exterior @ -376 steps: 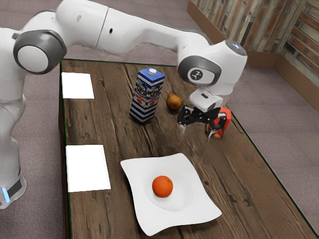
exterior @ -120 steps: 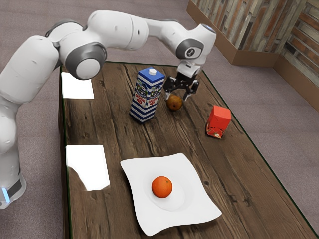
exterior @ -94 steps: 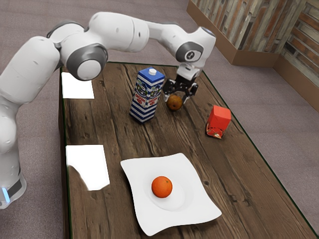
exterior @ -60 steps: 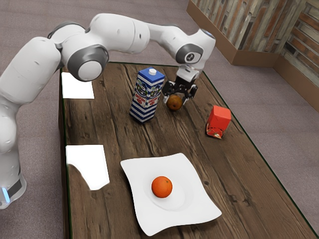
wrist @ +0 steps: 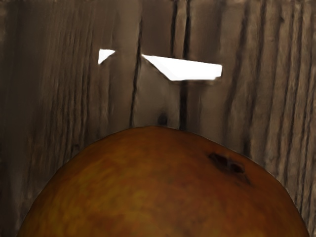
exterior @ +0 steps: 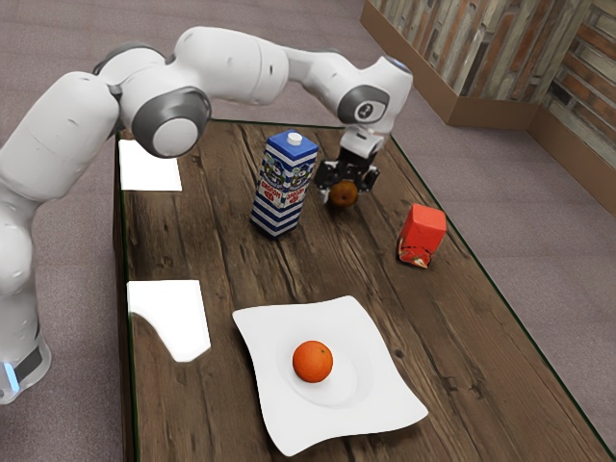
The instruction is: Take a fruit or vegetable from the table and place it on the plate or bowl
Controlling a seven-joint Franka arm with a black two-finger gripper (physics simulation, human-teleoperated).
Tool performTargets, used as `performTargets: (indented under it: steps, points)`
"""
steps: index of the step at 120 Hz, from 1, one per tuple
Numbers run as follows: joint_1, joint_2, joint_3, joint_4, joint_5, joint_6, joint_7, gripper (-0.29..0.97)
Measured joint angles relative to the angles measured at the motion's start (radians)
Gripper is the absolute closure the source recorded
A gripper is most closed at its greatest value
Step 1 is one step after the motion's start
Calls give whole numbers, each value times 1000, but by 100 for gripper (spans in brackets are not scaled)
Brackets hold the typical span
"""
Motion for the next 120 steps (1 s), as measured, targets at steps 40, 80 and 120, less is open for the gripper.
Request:
performTargets:
  steps: [40, 80, 120]
  points:
    - [-72, -150, -6, 0, -3, -18, 0, 32]
    - [-357, -291, -8, -138, -3, -71, -26, 38]
    - [-506, -278, -19, -189, -17, -62, -68, 38]
